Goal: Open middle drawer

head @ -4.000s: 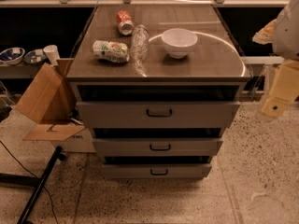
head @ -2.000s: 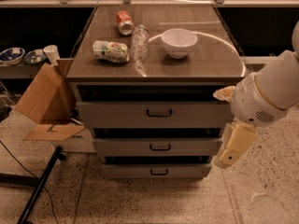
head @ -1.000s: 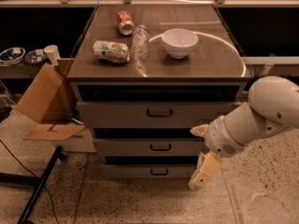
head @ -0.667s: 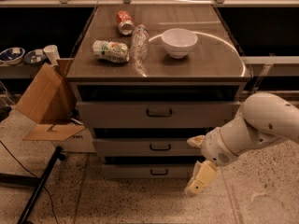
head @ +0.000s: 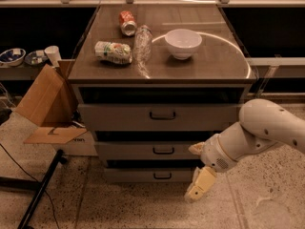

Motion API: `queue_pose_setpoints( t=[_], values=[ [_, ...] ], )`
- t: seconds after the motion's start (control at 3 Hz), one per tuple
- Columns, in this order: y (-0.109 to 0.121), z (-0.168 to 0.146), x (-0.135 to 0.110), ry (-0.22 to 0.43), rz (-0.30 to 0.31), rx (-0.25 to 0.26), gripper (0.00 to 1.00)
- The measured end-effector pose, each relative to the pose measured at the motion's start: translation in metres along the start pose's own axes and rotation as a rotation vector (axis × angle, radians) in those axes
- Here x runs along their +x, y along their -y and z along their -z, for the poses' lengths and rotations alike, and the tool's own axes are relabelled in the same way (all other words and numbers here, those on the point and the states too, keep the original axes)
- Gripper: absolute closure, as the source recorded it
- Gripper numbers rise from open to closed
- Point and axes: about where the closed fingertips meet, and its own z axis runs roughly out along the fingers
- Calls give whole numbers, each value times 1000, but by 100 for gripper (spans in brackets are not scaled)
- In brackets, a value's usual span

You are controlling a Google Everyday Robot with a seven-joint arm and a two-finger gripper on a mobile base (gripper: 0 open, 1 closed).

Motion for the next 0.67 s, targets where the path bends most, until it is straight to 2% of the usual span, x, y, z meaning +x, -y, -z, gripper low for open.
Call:
queue_pose_setpoints(
  t=[0.33,0.67],
  values=[
    [13,-28,16,5,-61,-40,0],
    [29,-57,34,25,-110,-107,0]
  ],
)
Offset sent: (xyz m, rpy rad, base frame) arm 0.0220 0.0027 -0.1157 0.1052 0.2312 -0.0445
